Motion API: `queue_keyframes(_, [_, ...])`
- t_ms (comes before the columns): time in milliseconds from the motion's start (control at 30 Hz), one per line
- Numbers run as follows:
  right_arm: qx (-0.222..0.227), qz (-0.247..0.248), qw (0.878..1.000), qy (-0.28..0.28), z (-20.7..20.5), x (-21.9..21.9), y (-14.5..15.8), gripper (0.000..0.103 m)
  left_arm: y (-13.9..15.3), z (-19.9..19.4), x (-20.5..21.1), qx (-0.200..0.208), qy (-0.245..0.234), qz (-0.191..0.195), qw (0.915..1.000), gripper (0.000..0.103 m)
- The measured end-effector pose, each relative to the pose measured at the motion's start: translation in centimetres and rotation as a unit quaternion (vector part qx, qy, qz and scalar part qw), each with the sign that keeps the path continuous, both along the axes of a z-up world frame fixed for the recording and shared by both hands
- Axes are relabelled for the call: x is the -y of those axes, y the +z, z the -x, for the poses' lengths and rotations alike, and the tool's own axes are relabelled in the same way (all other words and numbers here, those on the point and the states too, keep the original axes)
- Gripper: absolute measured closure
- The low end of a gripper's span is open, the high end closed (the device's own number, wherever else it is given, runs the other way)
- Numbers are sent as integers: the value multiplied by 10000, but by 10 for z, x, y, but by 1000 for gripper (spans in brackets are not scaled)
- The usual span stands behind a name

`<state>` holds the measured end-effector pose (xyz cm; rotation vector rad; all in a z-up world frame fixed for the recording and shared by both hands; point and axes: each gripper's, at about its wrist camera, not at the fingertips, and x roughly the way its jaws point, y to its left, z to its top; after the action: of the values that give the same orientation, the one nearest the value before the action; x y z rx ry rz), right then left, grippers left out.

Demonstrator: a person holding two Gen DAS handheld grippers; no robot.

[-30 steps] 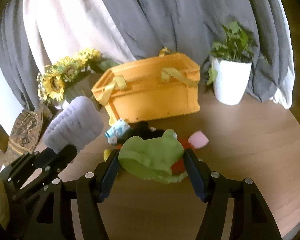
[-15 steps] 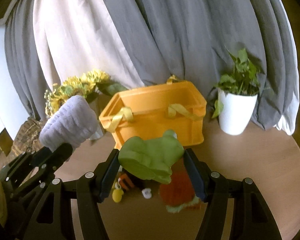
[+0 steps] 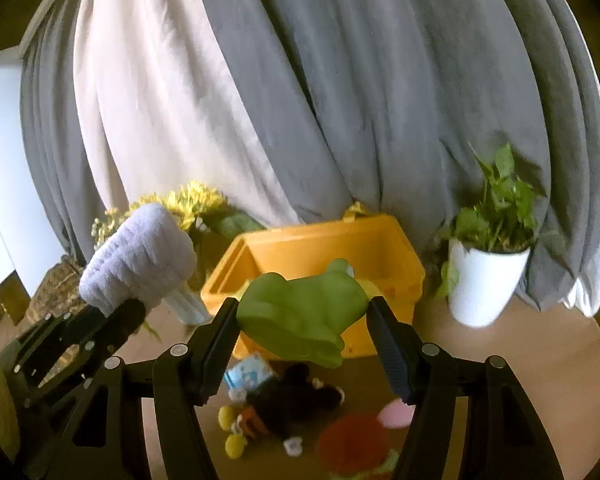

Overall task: Organize soft objects
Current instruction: 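Lift the sock and frog and carry both over the orange crate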

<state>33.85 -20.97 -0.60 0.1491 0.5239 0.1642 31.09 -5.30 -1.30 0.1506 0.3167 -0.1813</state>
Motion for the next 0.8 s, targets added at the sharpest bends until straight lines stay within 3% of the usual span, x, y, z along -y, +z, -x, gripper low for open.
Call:
queue_keyframes(300, [211,-10,9998,-5,-34,6,9,37,5,-33,7,122,36,-54,9999,80])
queue_keyframes(800, [107,-6,9999,-136,-98,10,-7,37,-9,-100,10,-13,77,-116,9999,80])
